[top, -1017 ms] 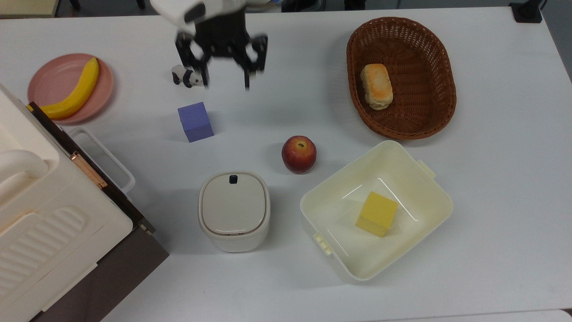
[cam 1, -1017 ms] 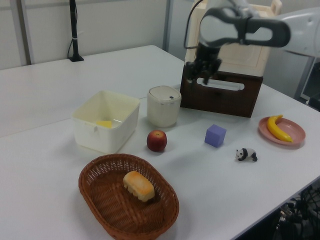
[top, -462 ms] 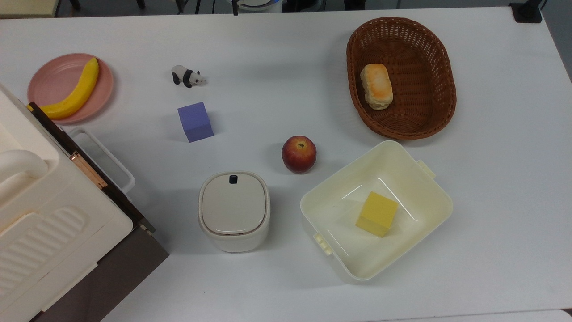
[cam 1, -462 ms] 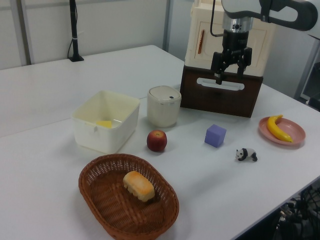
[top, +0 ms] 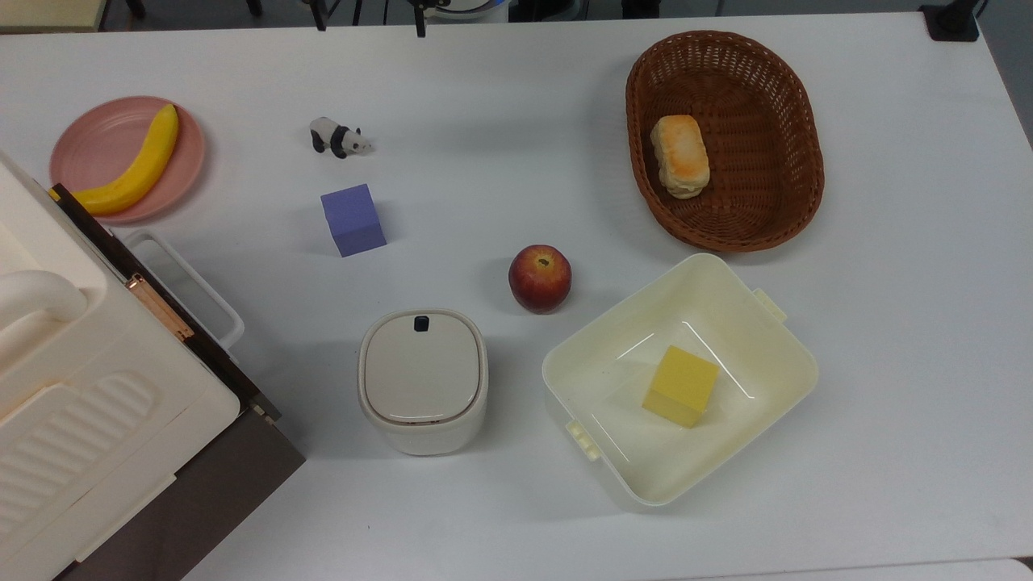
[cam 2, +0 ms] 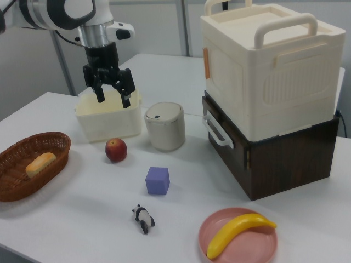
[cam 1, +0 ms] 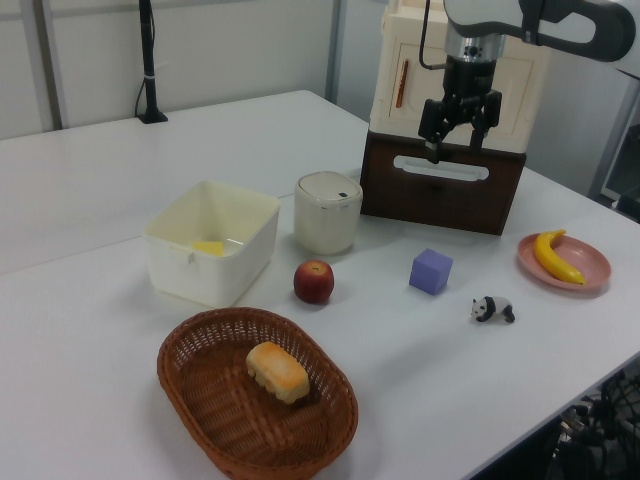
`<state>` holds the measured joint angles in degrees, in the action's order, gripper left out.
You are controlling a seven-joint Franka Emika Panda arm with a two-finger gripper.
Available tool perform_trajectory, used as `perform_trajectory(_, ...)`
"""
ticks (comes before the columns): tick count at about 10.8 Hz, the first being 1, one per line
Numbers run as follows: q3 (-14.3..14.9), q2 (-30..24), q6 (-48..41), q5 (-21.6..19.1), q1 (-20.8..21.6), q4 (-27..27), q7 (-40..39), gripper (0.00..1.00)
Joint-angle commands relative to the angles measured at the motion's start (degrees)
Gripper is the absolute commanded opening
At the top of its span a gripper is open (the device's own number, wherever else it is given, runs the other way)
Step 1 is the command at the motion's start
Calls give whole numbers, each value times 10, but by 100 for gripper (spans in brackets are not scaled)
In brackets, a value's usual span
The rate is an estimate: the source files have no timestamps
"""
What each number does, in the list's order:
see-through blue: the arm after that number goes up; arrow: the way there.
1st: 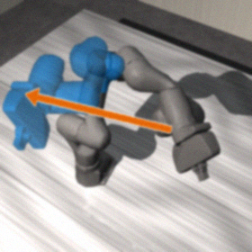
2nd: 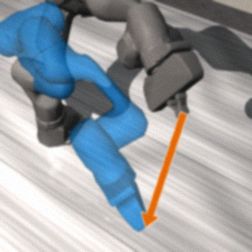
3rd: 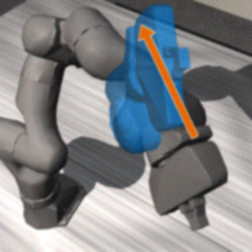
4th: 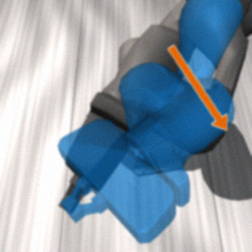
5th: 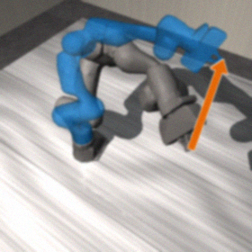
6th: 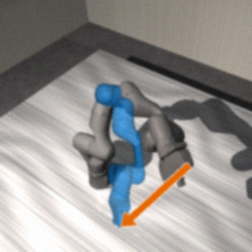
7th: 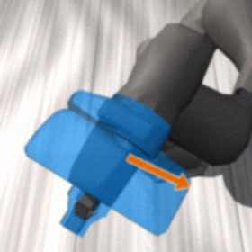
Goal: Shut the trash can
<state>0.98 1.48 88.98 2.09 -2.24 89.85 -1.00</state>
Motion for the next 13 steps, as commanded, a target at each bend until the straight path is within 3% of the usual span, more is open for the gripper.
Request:
perform_trajectory(1,75,-10,51,-37,65,12,7,100)
perform_trajectory(5,66,-11,49,-41,71,15,7,100)
perform_trajectory(7,36,-10,48,-41,55,15,7,100)
perform_trajectory(13,33,-8,53,-41,57,13,7,100)
